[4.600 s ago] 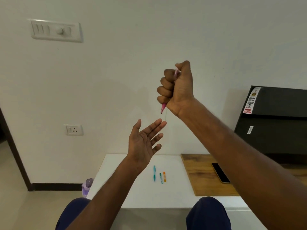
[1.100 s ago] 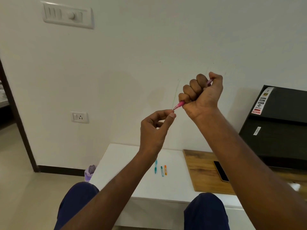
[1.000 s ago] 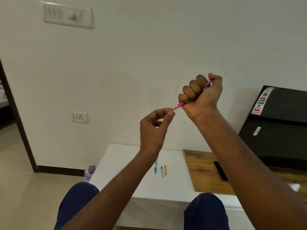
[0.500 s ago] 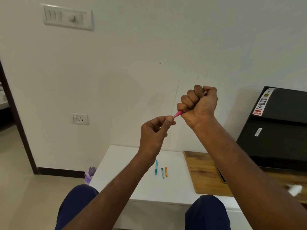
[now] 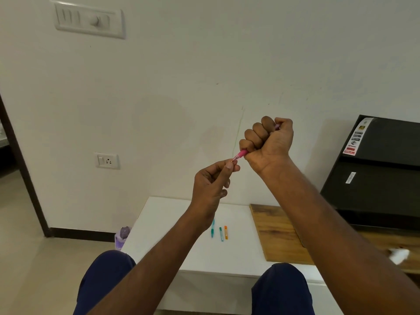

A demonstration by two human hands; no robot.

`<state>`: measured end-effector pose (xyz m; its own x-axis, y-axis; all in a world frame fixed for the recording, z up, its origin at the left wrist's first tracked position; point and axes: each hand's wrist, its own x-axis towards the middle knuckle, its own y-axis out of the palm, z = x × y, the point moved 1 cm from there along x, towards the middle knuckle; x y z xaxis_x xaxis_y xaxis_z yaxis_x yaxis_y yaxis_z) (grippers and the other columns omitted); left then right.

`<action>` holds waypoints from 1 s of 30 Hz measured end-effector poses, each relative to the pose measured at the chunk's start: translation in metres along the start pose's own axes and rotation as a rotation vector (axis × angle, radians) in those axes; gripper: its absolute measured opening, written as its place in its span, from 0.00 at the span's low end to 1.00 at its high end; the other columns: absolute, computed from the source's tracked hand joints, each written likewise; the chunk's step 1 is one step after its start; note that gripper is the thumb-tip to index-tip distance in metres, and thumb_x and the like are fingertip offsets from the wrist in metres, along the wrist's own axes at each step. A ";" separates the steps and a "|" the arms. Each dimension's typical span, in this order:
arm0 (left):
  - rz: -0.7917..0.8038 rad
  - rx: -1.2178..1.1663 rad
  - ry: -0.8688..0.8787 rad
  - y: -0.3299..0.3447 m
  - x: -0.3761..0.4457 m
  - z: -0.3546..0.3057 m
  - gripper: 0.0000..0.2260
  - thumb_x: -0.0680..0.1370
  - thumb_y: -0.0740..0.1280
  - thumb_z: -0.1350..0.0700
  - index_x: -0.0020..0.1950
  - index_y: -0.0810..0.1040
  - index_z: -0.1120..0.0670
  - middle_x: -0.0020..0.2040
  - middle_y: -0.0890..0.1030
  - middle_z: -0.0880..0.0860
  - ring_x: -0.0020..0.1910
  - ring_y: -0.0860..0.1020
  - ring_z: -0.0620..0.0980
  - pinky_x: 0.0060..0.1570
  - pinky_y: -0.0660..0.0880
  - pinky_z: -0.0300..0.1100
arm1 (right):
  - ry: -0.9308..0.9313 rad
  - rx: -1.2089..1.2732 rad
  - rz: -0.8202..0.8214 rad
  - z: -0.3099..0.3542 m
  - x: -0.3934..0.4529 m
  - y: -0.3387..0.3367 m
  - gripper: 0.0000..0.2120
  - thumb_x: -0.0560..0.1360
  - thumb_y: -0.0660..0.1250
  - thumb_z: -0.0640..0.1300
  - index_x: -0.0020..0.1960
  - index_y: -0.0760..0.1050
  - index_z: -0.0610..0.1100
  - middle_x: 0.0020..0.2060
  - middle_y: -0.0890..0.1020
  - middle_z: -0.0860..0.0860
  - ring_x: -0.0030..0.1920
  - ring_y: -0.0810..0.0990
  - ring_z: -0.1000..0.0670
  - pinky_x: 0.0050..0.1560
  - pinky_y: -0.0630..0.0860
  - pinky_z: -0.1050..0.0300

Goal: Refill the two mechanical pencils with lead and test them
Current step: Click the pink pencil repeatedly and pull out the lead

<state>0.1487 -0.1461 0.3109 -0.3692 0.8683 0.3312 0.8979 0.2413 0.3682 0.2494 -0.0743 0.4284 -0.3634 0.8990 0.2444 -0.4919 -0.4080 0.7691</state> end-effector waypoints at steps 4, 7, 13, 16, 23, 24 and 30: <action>-0.005 0.003 0.009 0.000 0.000 0.000 0.08 0.82 0.72 0.47 0.54 0.89 0.48 0.46 0.88 0.48 0.36 0.73 0.41 0.33 0.72 0.34 | 0.020 -0.003 0.020 -0.001 0.000 0.000 0.26 0.81 0.50 0.52 0.25 0.58 0.48 0.20 0.57 0.53 0.19 0.55 0.54 0.24 0.56 0.64; -0.005 0.009 0.006 -0.001 -0.001 -0.001 0.08 0.82 0.71 0.48 0.53 0.89 0.48 0.47 0.88 0.48 0.35 0.74 0.41 0.34 0.72 0.34 | 0.024 -0.023 0.021 -0.001 -0.001 0.000 0.27 0.82 0.49 0.53 0.25 0.59 0.48 0.20 0.58 0.53 0.20 0.55 0.54 0.24 0.56 0.65; -0.003 0.056 -0.017 -0.004 0.000 -0.001 0.08 0.83 0.71 0.48 0.56 0.88 0.49 0.49 0.89 0.48 0.36 0.75 0.41 0.34 0.73 0.33 | -0.020 -0.123 0.000 -0.002 -0.001 0.000 0.25 0.82 0.49 0.50 0.27 0.57 0.48 0.22 0.57 0.53 0.22 0.54 0.53 0.26 0.55 0.64; -0.006 0.117 -0.030 -0.006 0.001 -0.005 0.09 0.84 0.69 0.47 0.58 0.87 0.48 0.51 0.89 0.47 0.41 0.76 0.42 0.39 0.75 0.36 | 0.038 -0.204 0.055 -0.004 -0.004 0.000 0.25 0.83 0.50 0.53 0.27 0.58 0.48 0.22 0.57 0.53 0.25 0.51 0.52 0.27 0.53 0.62; 0.155 0.456 0.180 -0.005 0.007 -0.012 0.12 0.86 0.64 0.46 0.61 0.81 0.51 0.48 0.88 0.45 0.48 0.84 0.43 0.46 0.76 0.31 | -0.045 -0.480 0.062 -0.025 -0.012 -0.003 0.17 0.81 0.57 0.44 0.34 0.68 0.45 0.24 0.60 0.51 0.23 0.56 0.53 0.25 0.59 0.60; 0.135 0.471 0.213 -0.005 0.008 -0.013 0.11 0.86 0.65 0.48 0.61 0.82 0.52 0.45 0.88 0.46 0.45 0.84 0.44 0.45 0.77 0.31 | -0.057 -0.496 0.054 -0.025 -0.011 -0.003 0.15 0.81 0.57 0.42 0.36 0.70 0.45 0.24 0.62 0.51 0.23 0.58 0.53 0.25 0.61 0.60; 0.176 0.520 0.280 -0.017 0.013 -0.004 0.09 0.87 0.64 0.51 0.63 0.81 0.51 0.50 0.89 0.44 0.47 0.86 0.49 0.49 0.82 0.38 | -0.201 -0.852 0.157 -0.014 -0.013 -0.006 0.11 0.84 0.56 0.35 0.57 0.77 0.41 0.38 0.86 0.46 0.39 0.87 0.46 0.43 0.83 0.53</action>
